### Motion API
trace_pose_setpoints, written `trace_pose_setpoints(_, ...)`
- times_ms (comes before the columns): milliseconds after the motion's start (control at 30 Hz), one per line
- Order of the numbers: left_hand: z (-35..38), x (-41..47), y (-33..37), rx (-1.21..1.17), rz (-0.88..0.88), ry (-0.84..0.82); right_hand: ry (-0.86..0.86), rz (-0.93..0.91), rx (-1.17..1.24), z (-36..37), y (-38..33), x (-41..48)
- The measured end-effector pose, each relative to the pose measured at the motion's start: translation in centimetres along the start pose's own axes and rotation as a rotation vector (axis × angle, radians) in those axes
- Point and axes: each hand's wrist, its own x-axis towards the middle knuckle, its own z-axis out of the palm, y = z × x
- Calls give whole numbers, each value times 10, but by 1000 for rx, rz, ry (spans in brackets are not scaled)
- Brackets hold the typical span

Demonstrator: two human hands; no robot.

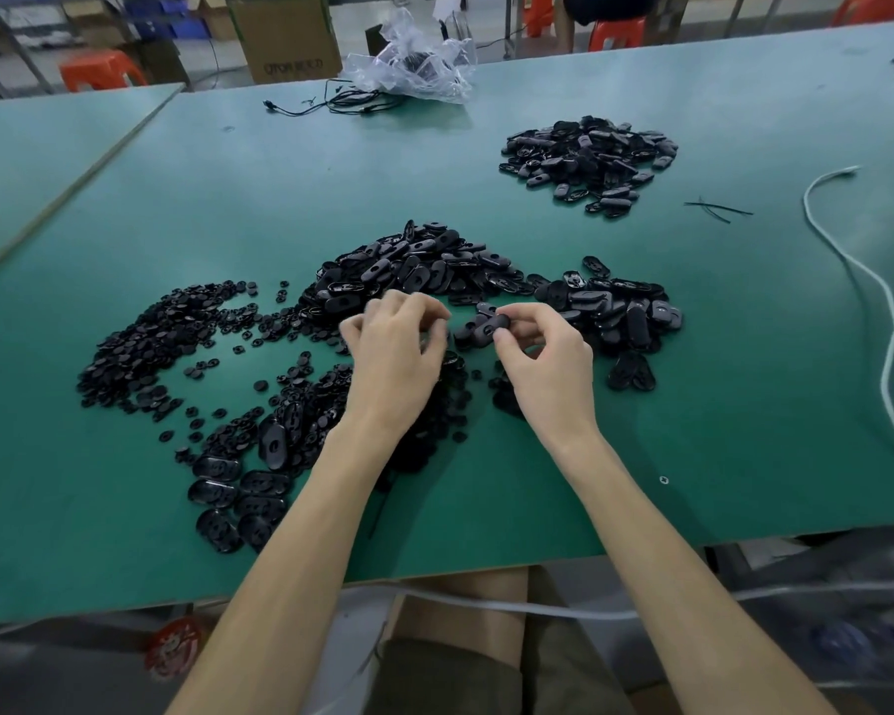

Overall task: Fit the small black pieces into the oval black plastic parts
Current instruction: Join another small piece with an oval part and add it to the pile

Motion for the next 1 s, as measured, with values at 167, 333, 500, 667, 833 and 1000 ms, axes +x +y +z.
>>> trace_pose_setpoints(167, -3, 1, -16, 308, -294, -42, -19, 13, 8, -1, 1, 0)
trace_pose_setpoints(333, -4, 2, -15, 364, -307, -85, -30, 13, 11, 0, 2, 0)
trace_pose_setpoints(500, -6, 2, -15, 354, -301, -59, -31, 14, 13, 0, 3, 1)
trace_pose_setpoints(667, -11, 4, -19, 381, -406, -43, -30, 16, 6, 1, 4, 1)
trace_pose_setpoints(833, -9, 4, -23, 425, -371, -79, -30, 17, -5, 2, 5, 1)
trace_pose_setpoints(1000, -9, 5, -25, 387, -369, -69, -31, 18, -10, 2, 5, 2)
